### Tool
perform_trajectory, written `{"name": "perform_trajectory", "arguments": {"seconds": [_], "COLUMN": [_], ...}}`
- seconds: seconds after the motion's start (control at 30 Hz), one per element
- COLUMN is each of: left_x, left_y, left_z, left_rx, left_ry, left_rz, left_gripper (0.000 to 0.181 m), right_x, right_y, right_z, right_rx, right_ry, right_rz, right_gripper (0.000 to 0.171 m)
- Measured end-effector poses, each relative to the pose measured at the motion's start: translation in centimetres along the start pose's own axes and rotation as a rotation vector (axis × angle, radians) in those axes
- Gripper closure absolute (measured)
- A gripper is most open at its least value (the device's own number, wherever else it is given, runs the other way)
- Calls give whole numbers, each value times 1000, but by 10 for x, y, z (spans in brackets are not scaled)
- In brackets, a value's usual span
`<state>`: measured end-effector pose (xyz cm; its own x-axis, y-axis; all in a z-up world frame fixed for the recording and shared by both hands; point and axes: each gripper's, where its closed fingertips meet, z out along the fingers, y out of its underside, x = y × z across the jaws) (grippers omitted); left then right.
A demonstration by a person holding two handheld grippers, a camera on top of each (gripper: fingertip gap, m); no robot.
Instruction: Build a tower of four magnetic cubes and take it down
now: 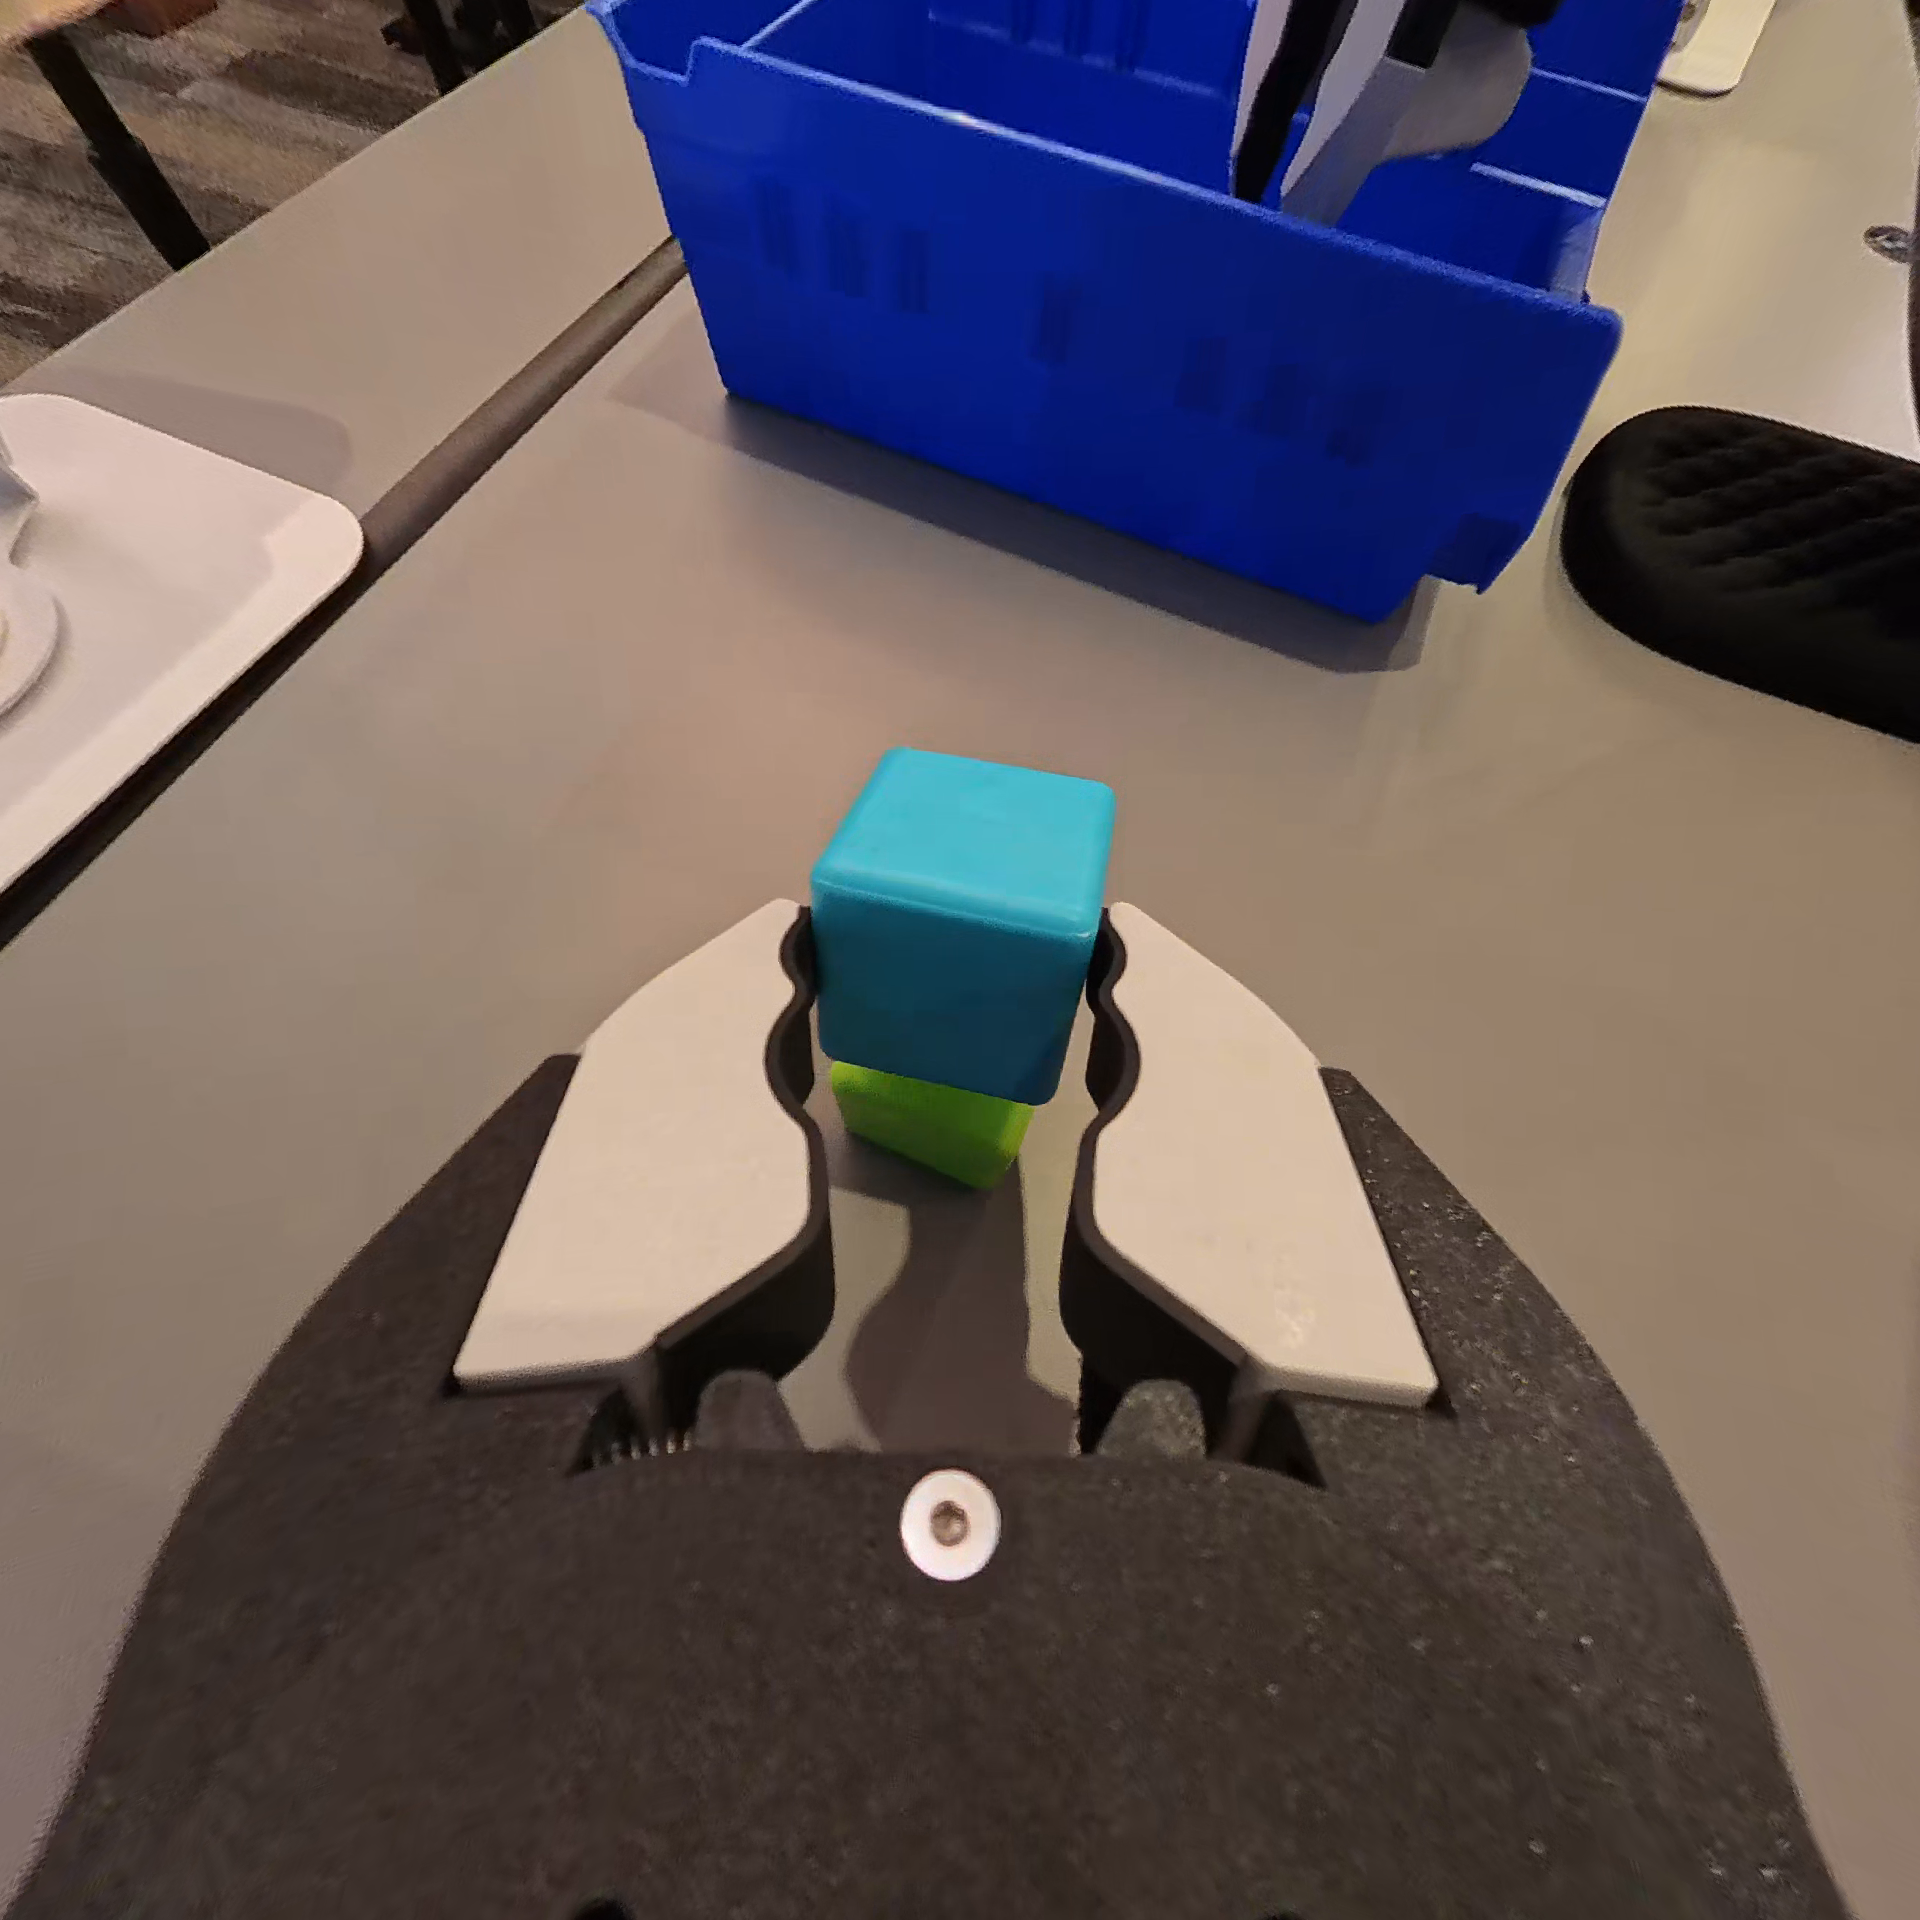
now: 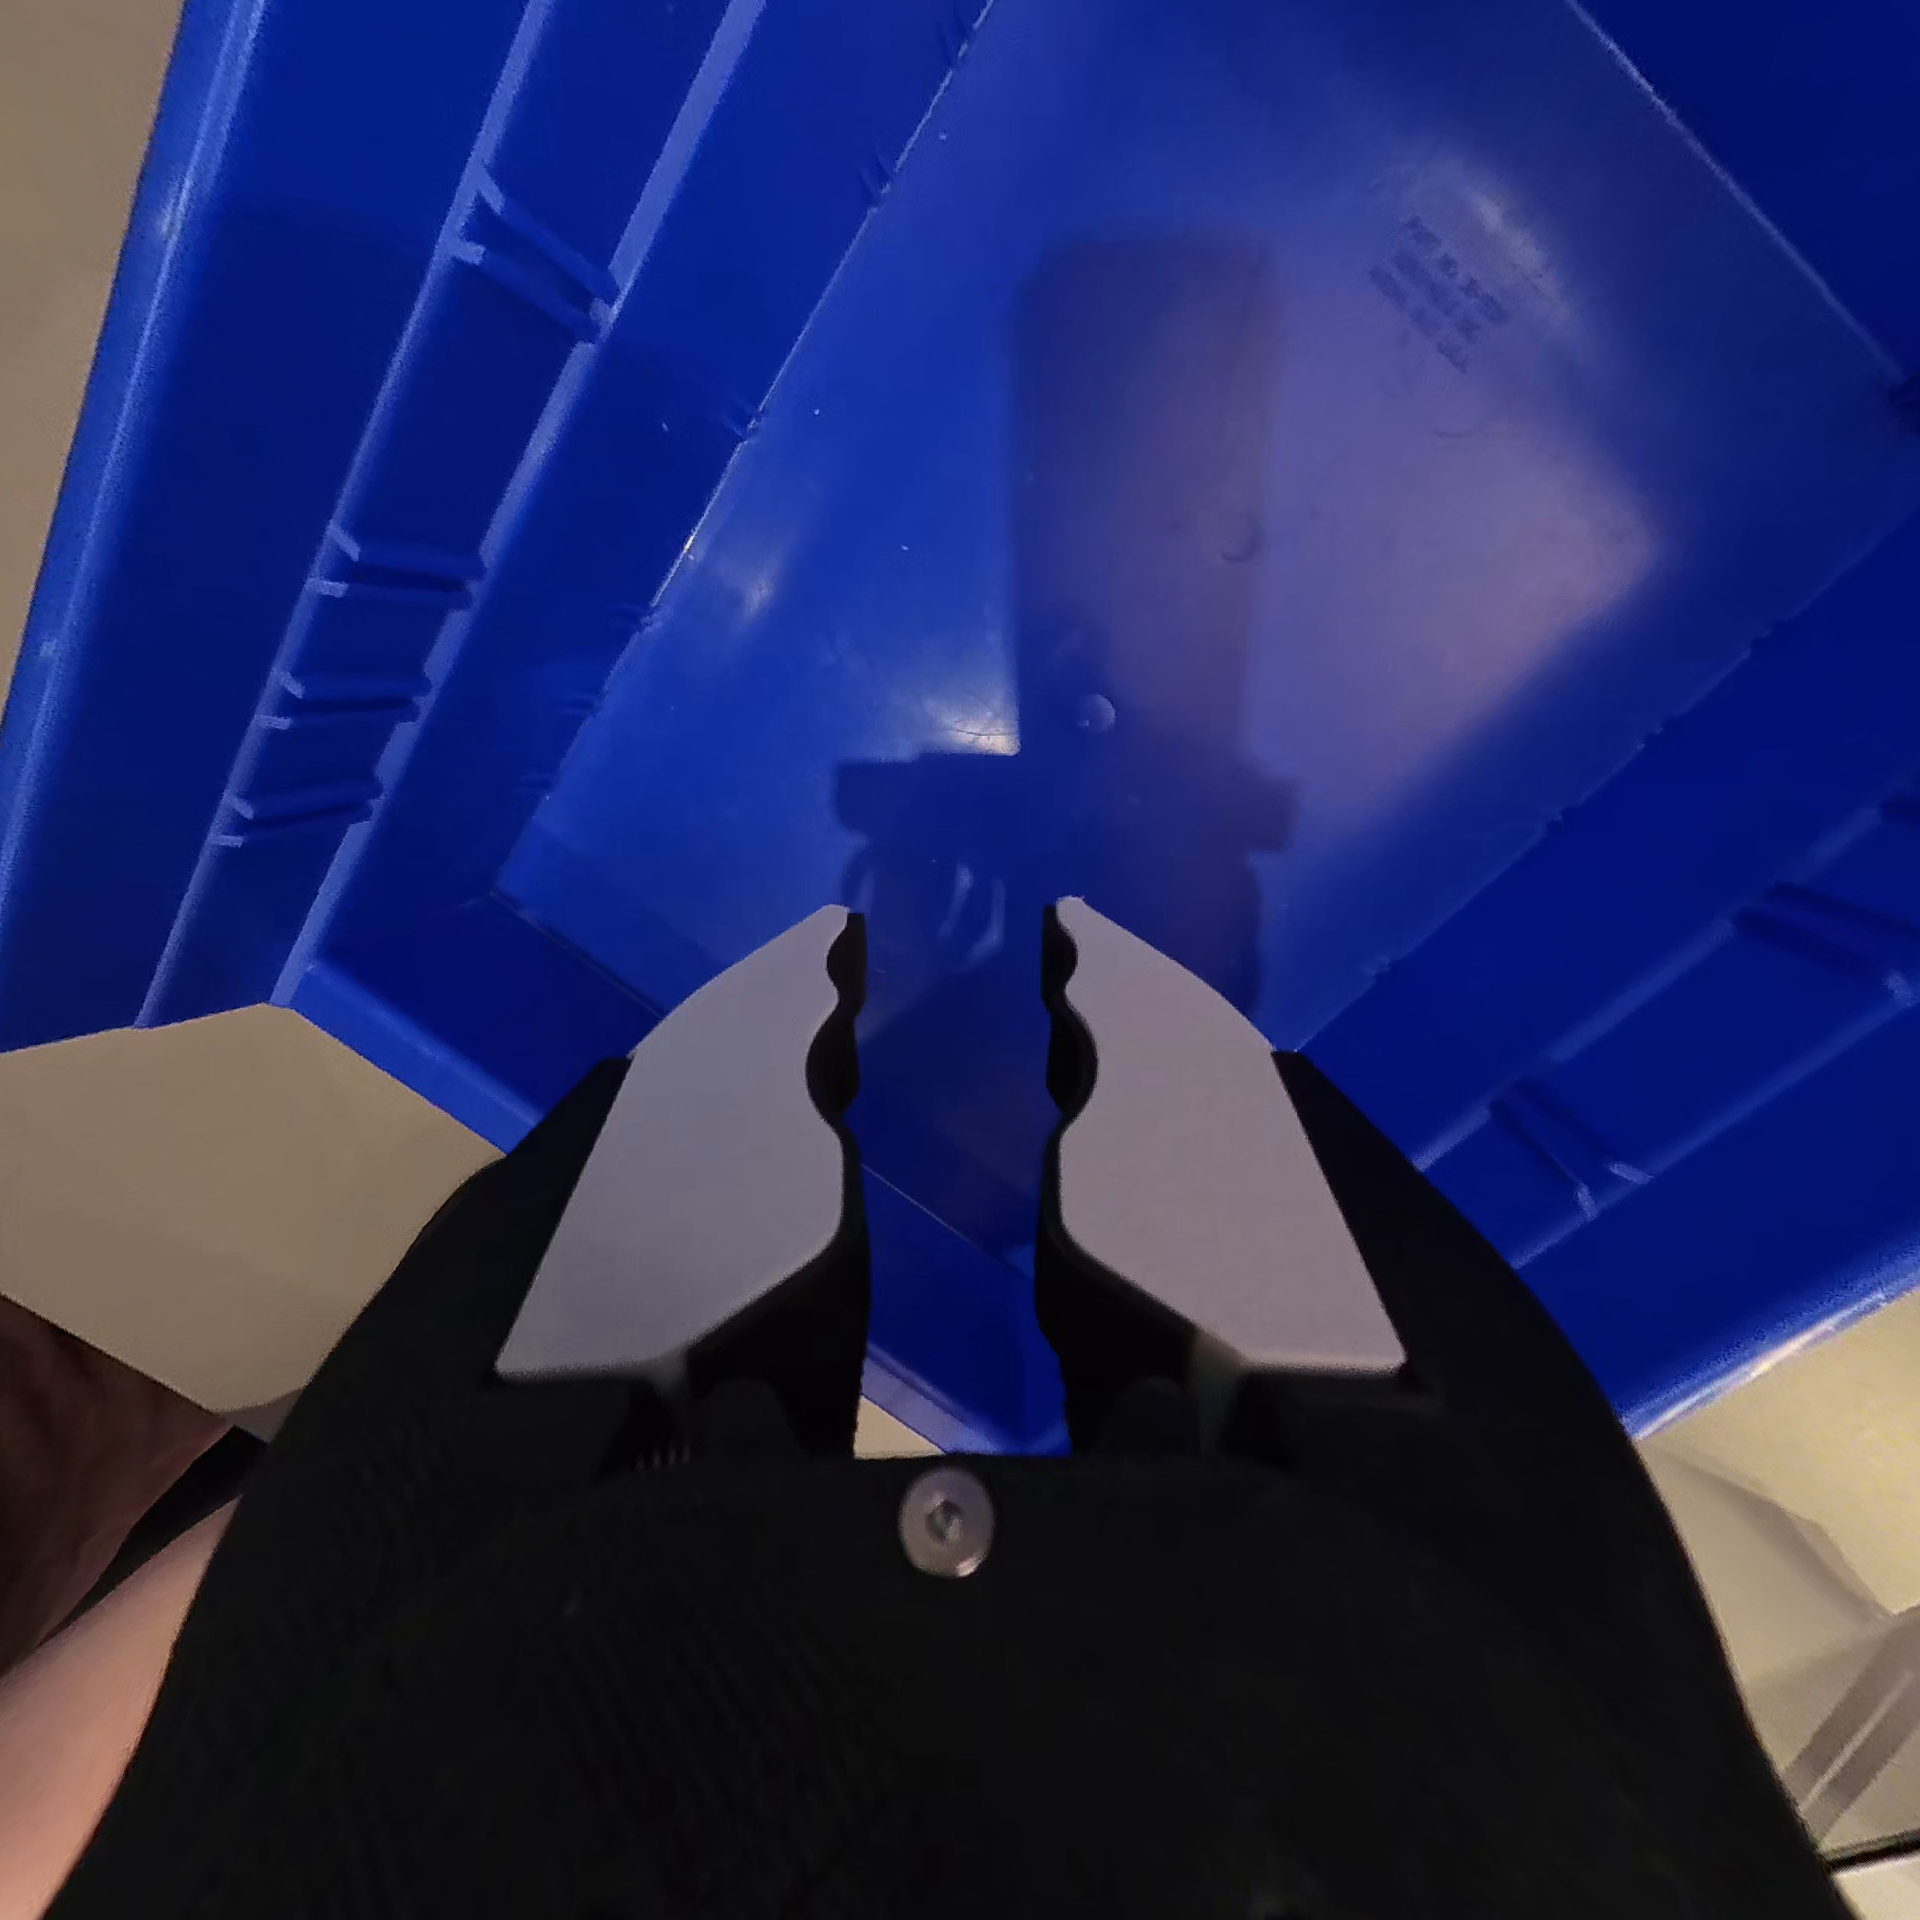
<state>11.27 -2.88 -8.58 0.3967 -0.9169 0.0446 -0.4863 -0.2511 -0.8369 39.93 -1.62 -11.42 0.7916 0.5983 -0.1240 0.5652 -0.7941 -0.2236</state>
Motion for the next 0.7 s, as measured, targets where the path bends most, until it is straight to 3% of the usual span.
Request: {"name": "perform_trajectory", "arguments": {"seconds": [0.27, 0.43, 0.53, 0.63, 0.7], "left_x": [-1, 3, 7, -11, -36], "left_y": [20, 3, -33, -72, -78], "left_z": [3, -10, -47, -114, -160], "left_rx": [-62, 14, 123, 223, 220], "left_ry": [-14, -12, -64, -250, -388], "left_rz": [-7, -48, -35, 32, 46], "left_gripper": [132, 121, 121, 120, 121], "right_x": [-1, -1, -1, 0, 1], "right_y": [4, 3, 3, 1, -1], "right_z": [2, 2, 0, -4, -7], "right_rx": [-17, -14, -6, 16, 32], "right_ry": [-10, -12, -15, -12, -6], "right_rz": [1, -3, -3, 4, 8], "right_gripper": [137, 137, 137, 137, 137]}}
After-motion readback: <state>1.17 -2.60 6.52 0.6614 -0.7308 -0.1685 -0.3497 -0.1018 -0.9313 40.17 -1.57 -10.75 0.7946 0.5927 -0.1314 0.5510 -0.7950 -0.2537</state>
